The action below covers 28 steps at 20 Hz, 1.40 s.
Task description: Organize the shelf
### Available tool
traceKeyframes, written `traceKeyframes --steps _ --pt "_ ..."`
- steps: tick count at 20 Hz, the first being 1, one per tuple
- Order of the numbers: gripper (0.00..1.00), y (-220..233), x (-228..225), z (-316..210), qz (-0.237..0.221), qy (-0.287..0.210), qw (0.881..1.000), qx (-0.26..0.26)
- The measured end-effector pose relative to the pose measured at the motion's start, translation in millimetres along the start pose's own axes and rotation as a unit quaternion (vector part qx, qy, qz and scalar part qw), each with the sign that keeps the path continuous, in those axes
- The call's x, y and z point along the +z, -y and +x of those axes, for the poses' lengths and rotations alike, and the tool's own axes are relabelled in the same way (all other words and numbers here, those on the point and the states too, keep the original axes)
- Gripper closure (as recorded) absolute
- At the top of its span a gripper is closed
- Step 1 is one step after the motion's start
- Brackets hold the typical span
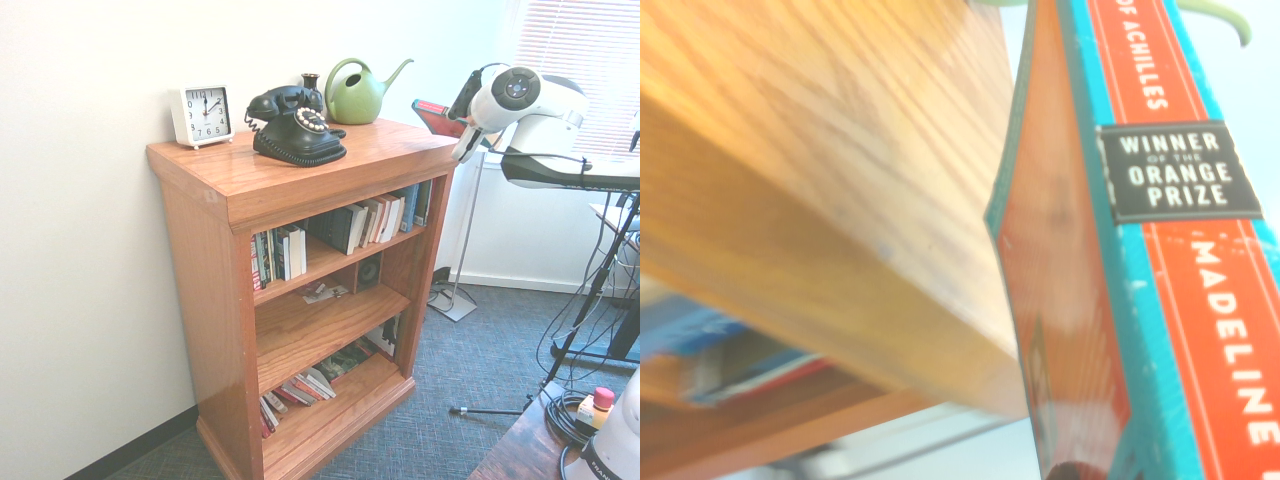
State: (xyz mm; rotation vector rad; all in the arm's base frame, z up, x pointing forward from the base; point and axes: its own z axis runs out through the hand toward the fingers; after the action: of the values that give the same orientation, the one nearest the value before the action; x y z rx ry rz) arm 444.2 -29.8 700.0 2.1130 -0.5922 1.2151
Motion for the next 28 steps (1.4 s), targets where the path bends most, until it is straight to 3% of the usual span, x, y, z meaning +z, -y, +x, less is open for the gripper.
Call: traceKeyframes --steps 6,13,22,28 --pt "1.0 -37.1 -44.6 -30.3 0.06 0.055 0.993 0.081" --pt "1.0 -47.6 -79.4 -108.0 0.107 0.105 0.983 0.103" --pt "1.0 24.5 -70.8 -192.1 0.18 0.162 0.965 0.096" --pt "1.0 76.2 -40.1 -229.2 0.198 0.177 0.961 0.078"
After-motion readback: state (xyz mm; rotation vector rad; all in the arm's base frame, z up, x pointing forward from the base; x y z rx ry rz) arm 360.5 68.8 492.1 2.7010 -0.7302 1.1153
